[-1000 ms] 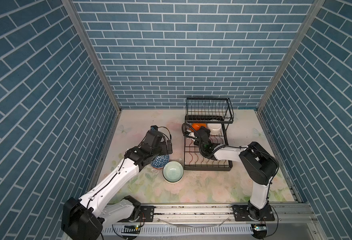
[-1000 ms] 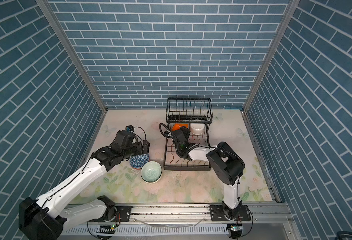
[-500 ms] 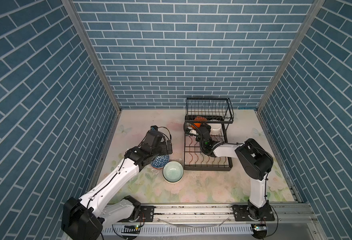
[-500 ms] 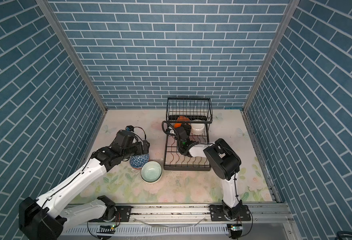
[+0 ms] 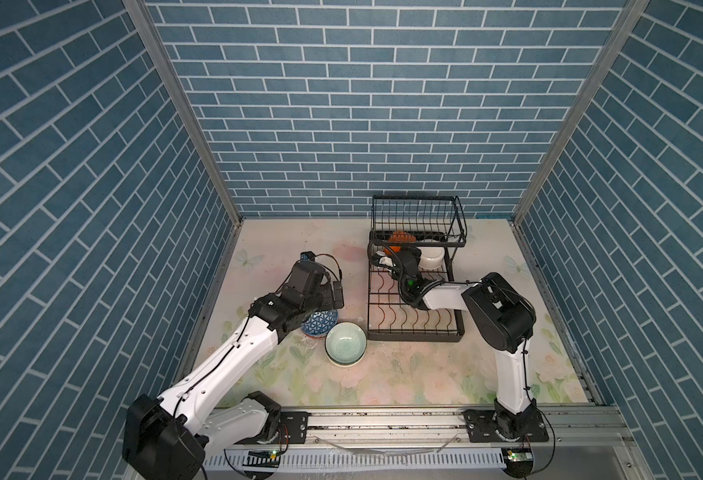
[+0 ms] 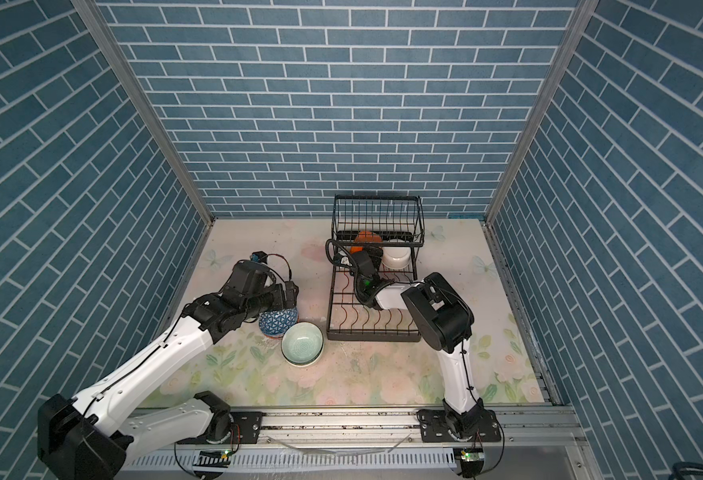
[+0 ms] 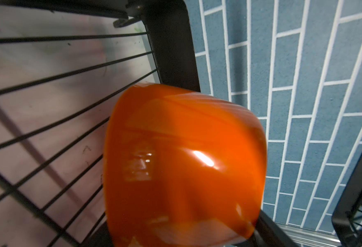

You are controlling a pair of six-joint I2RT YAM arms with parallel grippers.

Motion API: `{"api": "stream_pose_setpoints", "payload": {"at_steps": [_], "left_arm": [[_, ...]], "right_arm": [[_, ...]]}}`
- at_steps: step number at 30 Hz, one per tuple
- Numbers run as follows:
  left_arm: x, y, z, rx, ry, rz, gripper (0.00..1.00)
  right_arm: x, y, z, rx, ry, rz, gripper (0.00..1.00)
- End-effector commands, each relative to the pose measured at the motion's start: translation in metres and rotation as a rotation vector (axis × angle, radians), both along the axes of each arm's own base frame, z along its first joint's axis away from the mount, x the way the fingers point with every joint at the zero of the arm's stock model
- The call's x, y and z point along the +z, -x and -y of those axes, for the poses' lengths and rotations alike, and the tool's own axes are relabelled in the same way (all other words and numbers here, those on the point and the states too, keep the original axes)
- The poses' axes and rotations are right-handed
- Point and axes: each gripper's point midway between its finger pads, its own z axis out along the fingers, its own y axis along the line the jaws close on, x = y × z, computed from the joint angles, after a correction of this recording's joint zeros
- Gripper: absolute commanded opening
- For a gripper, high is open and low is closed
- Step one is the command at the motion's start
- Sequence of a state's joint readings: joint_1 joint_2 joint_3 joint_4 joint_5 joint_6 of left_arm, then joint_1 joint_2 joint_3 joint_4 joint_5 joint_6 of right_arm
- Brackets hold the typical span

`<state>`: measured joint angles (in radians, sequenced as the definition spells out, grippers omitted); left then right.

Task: Load bowls into a dish rack
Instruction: Place the bowl in the dish rack.

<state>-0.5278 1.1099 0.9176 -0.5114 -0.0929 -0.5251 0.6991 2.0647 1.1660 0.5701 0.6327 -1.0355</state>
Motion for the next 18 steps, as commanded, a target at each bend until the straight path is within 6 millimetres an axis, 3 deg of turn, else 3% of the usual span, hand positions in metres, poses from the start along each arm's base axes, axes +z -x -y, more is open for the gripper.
{"api": "stream_pose_setpoints", "payload": {"at_steps": [1,18], "left_arm": [[-0.0055,0.0028,-0.007,0.015,-0.018,-0.011,1.0],[-0.0043,0.0016,-0.007,0.02,-0.019,-0.009,1.0]], "right_arm": [[0.0076,-0.0081,-0.0045,-0.012,-0.039,0.023,0.85],[0.0101,0.001,0.0027,-0.047,-0.126,-0.003,0.97]]}}
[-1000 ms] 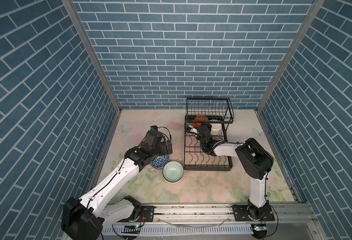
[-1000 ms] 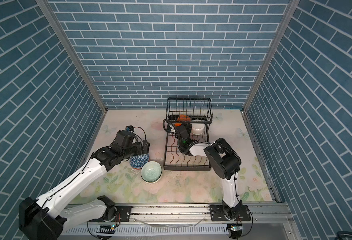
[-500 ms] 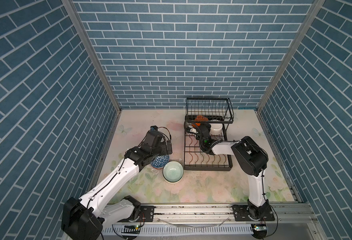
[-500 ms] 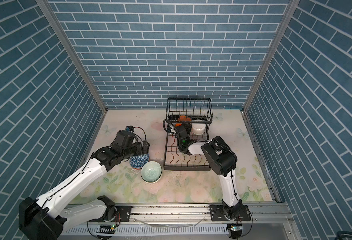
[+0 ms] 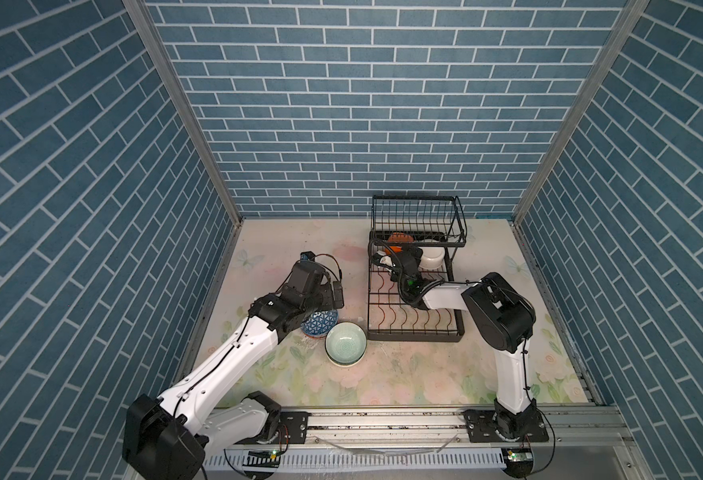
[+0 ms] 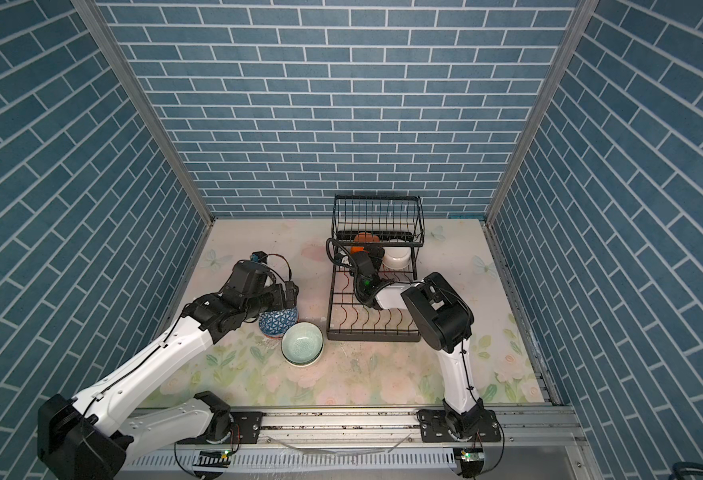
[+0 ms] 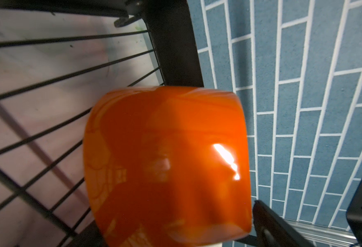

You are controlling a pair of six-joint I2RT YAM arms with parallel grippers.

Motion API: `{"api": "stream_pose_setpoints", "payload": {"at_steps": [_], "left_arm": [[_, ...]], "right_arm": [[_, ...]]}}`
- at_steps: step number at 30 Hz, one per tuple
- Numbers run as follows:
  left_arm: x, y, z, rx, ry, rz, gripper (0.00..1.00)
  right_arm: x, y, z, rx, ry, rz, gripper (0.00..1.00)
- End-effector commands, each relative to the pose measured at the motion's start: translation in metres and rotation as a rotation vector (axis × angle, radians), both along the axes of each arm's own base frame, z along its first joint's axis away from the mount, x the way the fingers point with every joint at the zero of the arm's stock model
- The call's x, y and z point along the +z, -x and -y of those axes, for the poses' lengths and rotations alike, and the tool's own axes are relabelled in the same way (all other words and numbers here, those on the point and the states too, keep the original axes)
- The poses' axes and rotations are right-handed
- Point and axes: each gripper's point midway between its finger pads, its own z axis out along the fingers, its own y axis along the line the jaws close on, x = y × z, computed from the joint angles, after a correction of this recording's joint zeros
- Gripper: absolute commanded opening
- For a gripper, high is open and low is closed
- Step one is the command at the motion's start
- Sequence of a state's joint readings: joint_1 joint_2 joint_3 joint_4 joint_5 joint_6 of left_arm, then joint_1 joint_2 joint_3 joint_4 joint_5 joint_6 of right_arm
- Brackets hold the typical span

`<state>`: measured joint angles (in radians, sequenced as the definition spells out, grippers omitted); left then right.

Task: Load bowls into a dish rack
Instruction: Place the bowl in the dish rack.

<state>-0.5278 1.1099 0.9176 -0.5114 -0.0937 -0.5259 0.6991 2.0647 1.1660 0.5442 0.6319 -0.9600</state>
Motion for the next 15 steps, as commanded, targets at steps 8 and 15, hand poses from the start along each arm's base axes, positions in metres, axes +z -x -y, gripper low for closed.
{"api": "stream_pose_setpoints", "payload": {"at_steps": [8,15], "left_arm": [[-0.004,0.002,-0.009,0.037,-0.019,-0.015,1.0],[-0.007,0.0,-0.008,0.043,-0.034,-0.047,1.0]], "right_arm": [[0.017,0.007,0.004,-0.033,-0.119,-0.015,0.98],[0.019,0.02,0.007,-0.041,-0.171,-0.042,0.99]]}}
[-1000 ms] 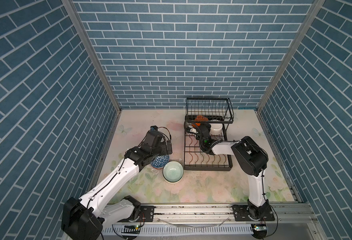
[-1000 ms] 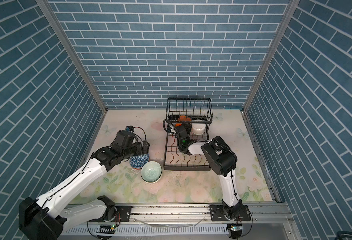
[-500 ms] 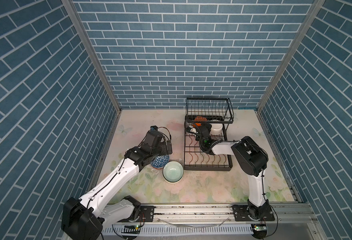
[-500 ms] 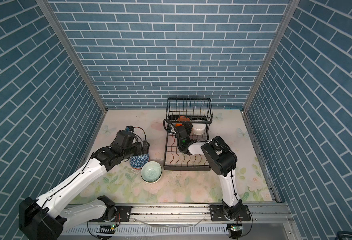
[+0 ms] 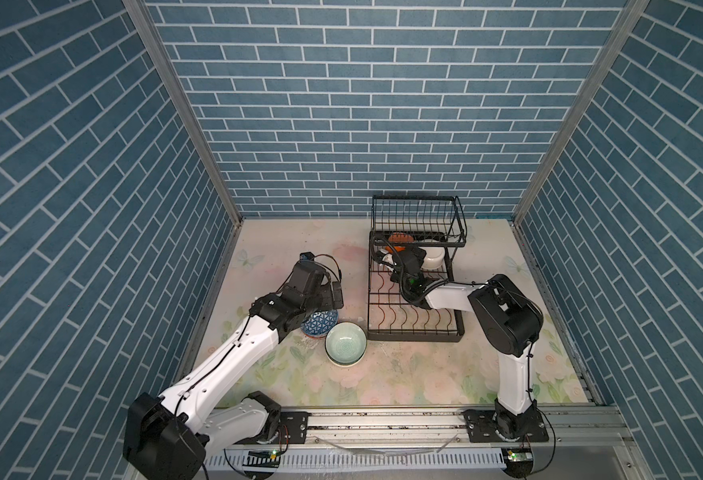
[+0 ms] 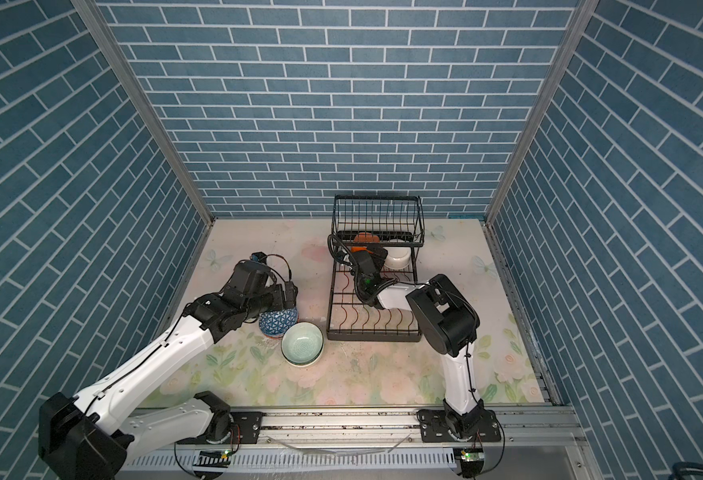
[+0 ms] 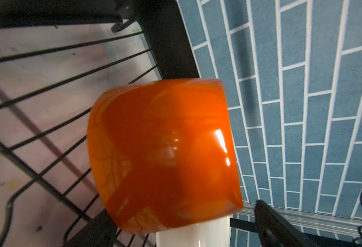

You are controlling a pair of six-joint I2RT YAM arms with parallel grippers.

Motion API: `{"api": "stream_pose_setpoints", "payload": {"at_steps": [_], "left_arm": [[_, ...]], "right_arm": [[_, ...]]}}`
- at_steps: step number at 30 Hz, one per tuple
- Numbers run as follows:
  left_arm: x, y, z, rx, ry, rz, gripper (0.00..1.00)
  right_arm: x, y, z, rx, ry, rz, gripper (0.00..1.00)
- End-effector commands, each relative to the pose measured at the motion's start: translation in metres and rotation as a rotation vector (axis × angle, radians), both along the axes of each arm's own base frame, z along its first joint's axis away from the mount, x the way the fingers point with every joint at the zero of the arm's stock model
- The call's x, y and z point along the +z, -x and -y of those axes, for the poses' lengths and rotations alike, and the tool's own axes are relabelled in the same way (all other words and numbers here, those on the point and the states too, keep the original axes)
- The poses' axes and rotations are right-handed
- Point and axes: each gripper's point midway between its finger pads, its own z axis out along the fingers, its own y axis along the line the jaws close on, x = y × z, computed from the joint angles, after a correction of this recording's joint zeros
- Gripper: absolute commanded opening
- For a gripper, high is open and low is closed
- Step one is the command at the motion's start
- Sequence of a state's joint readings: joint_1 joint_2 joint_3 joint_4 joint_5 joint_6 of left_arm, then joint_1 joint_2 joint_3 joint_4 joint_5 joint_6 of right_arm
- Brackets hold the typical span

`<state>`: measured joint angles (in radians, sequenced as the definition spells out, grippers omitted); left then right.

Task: Load bowls into a dish rack
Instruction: Place the bowl in the dish rack.

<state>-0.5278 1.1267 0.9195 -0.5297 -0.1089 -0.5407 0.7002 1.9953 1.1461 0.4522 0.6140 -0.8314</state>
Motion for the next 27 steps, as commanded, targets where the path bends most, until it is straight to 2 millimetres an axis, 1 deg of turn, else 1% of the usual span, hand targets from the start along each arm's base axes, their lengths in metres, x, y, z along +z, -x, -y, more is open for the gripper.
{"api": "stream_pose_setpoints", "payload": {"at_steps": [1,10,15,18,24,27], "left_arm": [[0.0,-0.001,-0.005,0.023,-0.015,-0.022,0.99],[-0.001,-0.002,-0.003,0.031,-0.006,-0.033,1.0],[-0.002,-0.001,-0.005,0.034,-0.011,-0.039,1.0],[-0.004,0.001,-0.005,0.038,-0.014,-0.052,1.0],[-0.009,0.004,-0.006,0.055,-0.015,-0.086,1.0],[-0.012,0.006,-0.007,0.069,-0.009,-0.106,0.99]], "right_arm": [[0.011,0.01,0.002,-0.012,-0.079,-0.004,0.99],[-0.002,0.021,0.001,0.001,-0.089,-0.065,0.99],[-0.001,0.029,-0.001,0.001,-0.123,-0.085,0.99],[0.0,0.039,-0.002,-0.004,-0.16,-0.113,0.98],[0.01,0.056,0.006,-0.084,-0.316,-0.183,0.97],[0.009,0.067,0.01,-0.147,-0.42,-0.242,0.97]]}}
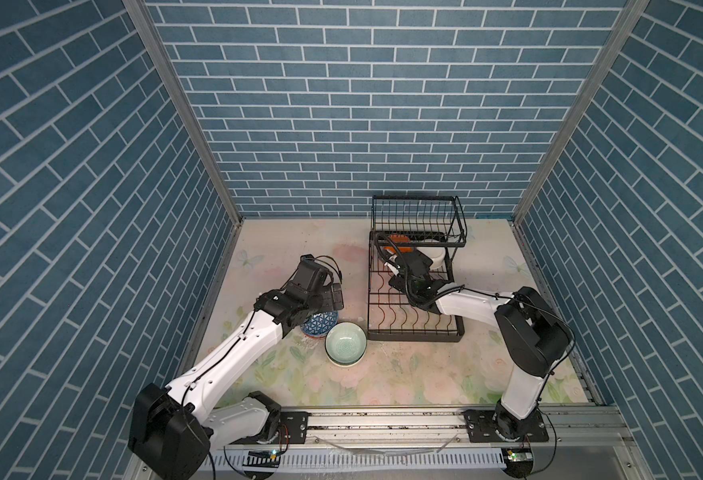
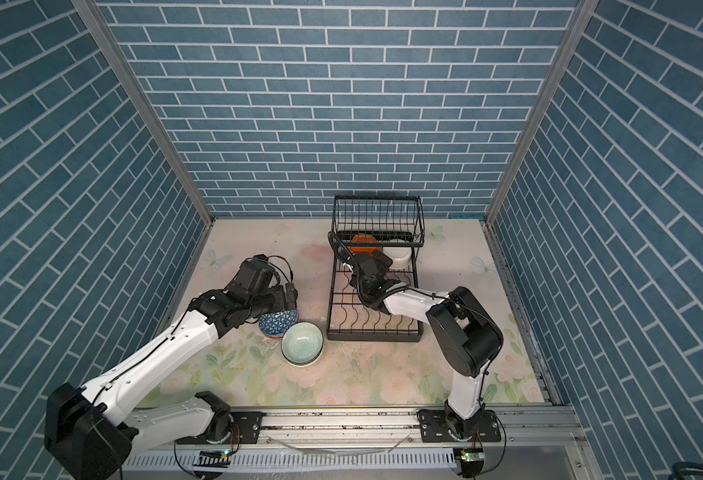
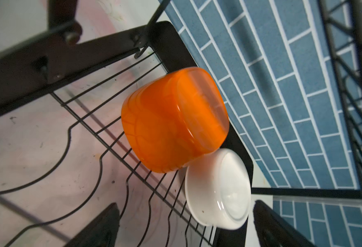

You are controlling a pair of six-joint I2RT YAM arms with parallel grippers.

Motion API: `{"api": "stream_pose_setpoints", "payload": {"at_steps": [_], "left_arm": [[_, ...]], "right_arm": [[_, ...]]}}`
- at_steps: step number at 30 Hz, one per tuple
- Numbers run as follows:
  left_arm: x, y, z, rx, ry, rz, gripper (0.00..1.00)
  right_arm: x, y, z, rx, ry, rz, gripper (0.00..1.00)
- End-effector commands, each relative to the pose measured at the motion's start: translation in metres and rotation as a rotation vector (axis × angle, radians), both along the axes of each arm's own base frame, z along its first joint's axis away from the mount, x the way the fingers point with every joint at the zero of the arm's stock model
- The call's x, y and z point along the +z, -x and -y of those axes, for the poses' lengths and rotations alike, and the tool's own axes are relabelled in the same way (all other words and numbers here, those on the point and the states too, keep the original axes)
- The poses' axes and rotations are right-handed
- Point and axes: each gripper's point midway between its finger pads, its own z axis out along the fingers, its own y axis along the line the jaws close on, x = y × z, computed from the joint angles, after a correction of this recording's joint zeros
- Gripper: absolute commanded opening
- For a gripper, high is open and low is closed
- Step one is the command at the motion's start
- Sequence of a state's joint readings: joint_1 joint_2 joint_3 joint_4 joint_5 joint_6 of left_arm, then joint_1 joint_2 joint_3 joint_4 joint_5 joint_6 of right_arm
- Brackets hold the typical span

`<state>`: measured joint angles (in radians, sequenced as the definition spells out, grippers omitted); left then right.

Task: Load bowls into a dish rack
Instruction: Place the bowl in the dish rack, then pick up the bowl from the stack of bowls.

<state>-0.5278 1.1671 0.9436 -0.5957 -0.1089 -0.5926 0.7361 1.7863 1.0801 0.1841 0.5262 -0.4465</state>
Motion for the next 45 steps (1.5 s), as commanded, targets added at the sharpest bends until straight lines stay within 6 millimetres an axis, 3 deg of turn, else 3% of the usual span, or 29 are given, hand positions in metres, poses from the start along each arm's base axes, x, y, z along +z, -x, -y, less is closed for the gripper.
{"api": "stream_pose_setpoints", "payload": {"at_steps": [1,12,22,27,37,45], "left_arm": [[0.0,0.002,-0.004,0.034,0.002,-0.032,1.0],[-0.006,0.021,-0.009,0.059,-0.019,-0.085,1.0],[-0.019,0.041,-0.014,-0.018,-0.08,-0.161,0.99],[-0.019,0.058,-0.018,-0.04,-0.116,-0.2,0.97],[-0.02,0.086,-0.014,0.021,-0.138,-0.209,0.87],[-0.031,0.092,0.016,-0.028,-0.148,-0.248,0.78]], "right_arm": [[-0.012,0.023,0.009,-0.099,-0.158,-0.125,0.97],[-0.003,0.062,-0.005,-0.241,-0.527,-0.413,0.93],[0.015,0.094,0.01,-0.341,-0.66,-0.493,0.88],[0.012,0.109,0.016,-0.379,-0.648,-0.523,0.82],[0.036,0.133,0.012,-0.327,-0.576,-0.579,0.73],[0.058,0.138,0.011,-0.294,-0.562,-0.557,0.71]]}}
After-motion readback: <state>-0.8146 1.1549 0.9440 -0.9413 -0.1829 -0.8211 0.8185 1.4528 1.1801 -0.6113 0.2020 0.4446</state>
